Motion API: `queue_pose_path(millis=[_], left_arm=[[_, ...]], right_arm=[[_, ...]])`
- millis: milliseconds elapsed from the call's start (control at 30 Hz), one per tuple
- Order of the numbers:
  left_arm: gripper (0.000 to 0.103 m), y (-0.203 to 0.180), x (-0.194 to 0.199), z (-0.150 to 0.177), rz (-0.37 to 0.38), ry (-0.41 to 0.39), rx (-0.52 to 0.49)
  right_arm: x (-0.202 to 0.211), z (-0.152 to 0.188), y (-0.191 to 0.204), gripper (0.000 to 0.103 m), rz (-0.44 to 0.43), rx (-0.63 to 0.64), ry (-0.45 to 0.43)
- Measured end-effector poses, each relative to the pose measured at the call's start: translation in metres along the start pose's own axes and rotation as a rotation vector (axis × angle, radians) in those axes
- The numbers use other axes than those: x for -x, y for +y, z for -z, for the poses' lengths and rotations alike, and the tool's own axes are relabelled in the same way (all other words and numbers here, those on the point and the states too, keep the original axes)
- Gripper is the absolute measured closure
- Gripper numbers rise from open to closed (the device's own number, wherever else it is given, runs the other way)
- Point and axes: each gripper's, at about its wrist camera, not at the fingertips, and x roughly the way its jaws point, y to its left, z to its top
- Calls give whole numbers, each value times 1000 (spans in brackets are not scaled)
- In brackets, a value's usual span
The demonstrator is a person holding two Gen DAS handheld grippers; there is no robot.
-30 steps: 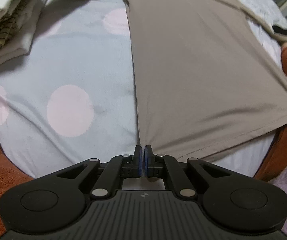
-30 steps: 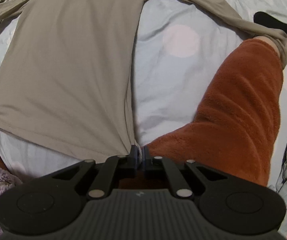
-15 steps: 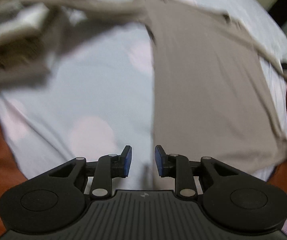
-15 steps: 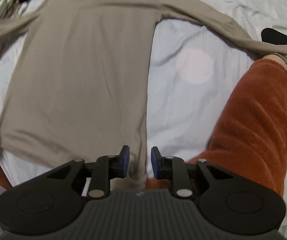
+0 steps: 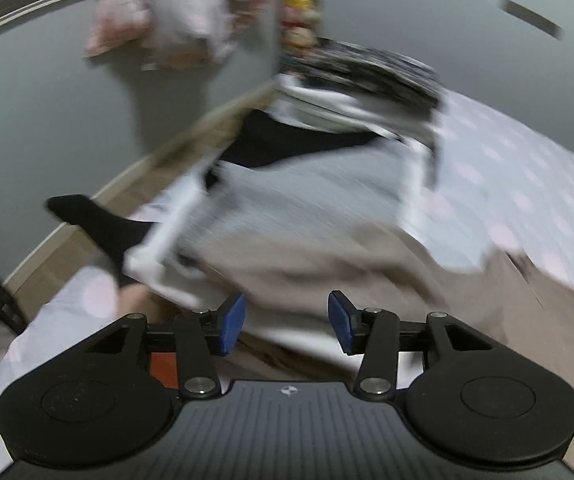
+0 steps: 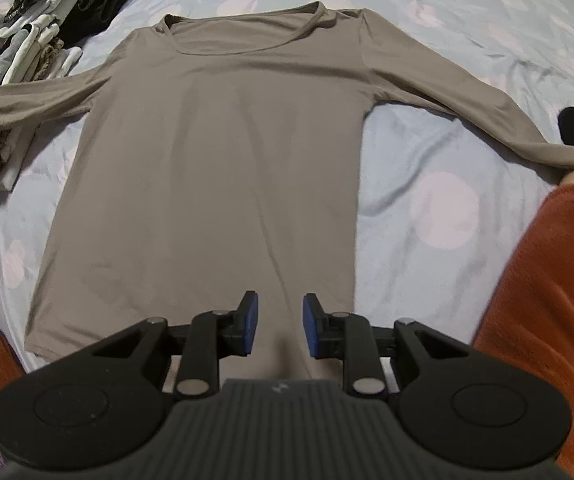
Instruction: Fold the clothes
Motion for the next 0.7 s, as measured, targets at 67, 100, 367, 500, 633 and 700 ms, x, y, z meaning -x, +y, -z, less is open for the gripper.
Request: queue_pose_path(millis=[67, 100, 367, 500, 633, 700], left_arm=[[47, 15, -12, -9, -32, -1, 61], [47, 20, -18, -12, -40, 13, 94], [92, 31, -40, -14, -23, 22, 183], [97, 11, -9, -20, -16, -95, 120], [98, -19, 32, -32, 50, -225, 63], [98, -41, 51, -38, 115, -287, 28]], right_arm=[[-3, -5, 3, 75, -6, -1, -5], [-3, -8, 4, 75, -7, -1, -9], [-9, -23, 15, 73, 4, 23, -34], [-15, -30, 17, 73, 4, 23, -43], [-20, -37, 18, 73, 26, 23, -72], [-20, -42, 20, 73, 54, 38, -108]])
